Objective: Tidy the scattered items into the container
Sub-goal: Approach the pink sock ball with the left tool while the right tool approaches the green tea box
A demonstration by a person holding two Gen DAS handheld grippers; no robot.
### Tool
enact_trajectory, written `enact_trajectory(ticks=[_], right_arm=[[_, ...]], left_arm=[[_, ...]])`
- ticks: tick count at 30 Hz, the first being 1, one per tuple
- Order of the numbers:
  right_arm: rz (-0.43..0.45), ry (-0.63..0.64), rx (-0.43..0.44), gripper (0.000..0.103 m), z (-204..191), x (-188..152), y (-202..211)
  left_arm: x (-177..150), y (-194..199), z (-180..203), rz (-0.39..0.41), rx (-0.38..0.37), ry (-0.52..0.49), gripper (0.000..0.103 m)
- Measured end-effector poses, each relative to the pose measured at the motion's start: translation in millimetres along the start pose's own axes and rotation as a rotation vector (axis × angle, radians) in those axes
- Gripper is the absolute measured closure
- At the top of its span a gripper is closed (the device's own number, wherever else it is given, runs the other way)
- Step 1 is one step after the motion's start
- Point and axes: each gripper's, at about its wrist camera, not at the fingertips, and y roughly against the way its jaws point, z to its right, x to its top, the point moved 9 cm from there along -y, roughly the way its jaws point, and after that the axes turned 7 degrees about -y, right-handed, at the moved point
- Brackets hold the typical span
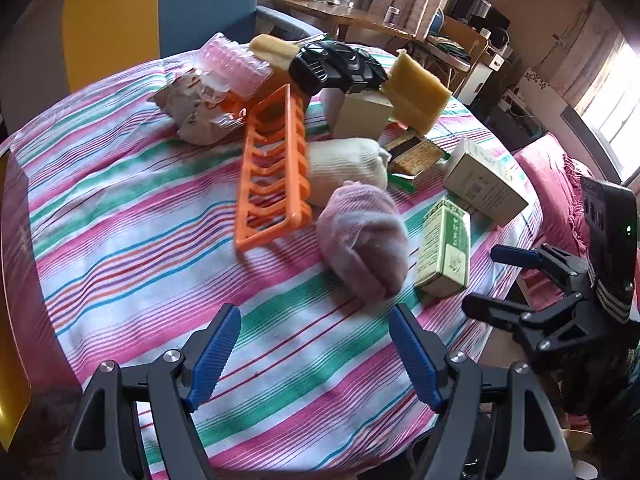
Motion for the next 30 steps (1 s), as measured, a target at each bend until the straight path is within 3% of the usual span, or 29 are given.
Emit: enact_trajectory(ticks=[7,16,19,22,28,30], right_arm=[[0.013,0.015,-0.013,0.000,5.3,-2.7,-1.0],[0.052,0.026,-0.022,0.000,0.0,0.7,-5.3],[0.069,0.033,-0.031,0.000,-0.4,0.4,-5.9],[0.084,0.038,-0.044,0.000,-0.7,0.4,-6.9],[0.091,0.045,-0.070,0.000,-0.7,0.8,-9.4],[0.091,0.054,-0.083,0.000,-1.5,0.2,-10.5]], left_arm=[[21.4,-20.7,23.8,-0.006,-0.022,-0.041,0.029],[34.9,-48.0,20.0,-0.047,-0.052,0.012,0.032],[35.4,-49.7,20.5,-0.041,-0.050,0.006,0.034],[35.6,-49.6,22.0,-0.035,-0.038,-0.022,0.046],[28.4,-40.8,19.0,-0.010,-0.109,0.017,0.047],[22.6,-34.9,15.3,-0.012,-0.099,0.021,0.047]])
